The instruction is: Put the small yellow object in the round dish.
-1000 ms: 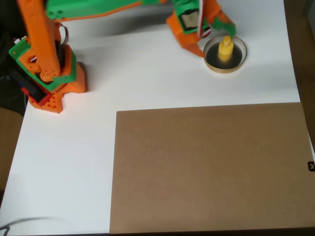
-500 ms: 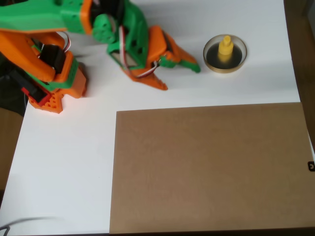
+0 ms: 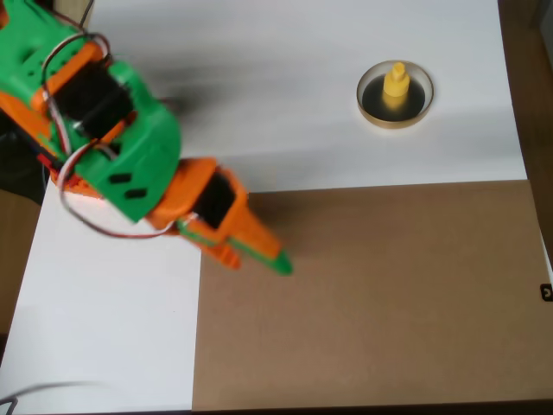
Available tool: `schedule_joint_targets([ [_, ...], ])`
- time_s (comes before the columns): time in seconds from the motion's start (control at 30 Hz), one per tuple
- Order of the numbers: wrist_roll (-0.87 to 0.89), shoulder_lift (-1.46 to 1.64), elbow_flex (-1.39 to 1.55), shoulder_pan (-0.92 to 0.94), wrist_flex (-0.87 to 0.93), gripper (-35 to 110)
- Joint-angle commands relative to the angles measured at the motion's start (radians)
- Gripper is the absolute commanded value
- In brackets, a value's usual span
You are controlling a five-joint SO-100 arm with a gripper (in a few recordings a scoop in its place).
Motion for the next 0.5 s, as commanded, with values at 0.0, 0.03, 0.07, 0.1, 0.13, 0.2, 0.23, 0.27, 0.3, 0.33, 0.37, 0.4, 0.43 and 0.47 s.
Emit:
schedule_joint_targets([
  [0.0,0.015,0.110,0.038,0.097,-0.028,26],
  [0.03,0.025,0.129,0.054,0.121,-0.031,26],
  [0.07,0.031,0.146,0.067,0.141,-0.031,26],
  [0.1,0.046,0.166,0.080,0.166,-0.031,26],
  [0.13,0.063,0.186,0.094,0.190,-0.032,27],
  [0.2,0.094,0.225,0.121,0.235,-0.035,27],
  [0.23,0.112,0.245,0.133,0.259,-0.040,27],
  [0.27,0.126,0.261,0.141,0.281,-0.040,27],
  [0.3,0.144,0.281,0.150,0.305,-0.040,27],
  [0.33,0.160,0.299,0.160,0.330,-0.040,27],
  [0.37,0.169,0.313,0.167,0.351,-0.038,27],
  [0.4,0.181,0.328,0.178,0.373,-0.035,27],
  [0.43,0.186,0.347,0.192,0.391,-0.029,27],
  [0.47,0.186,0.367,0.212,0.407,-0.026,27],
])
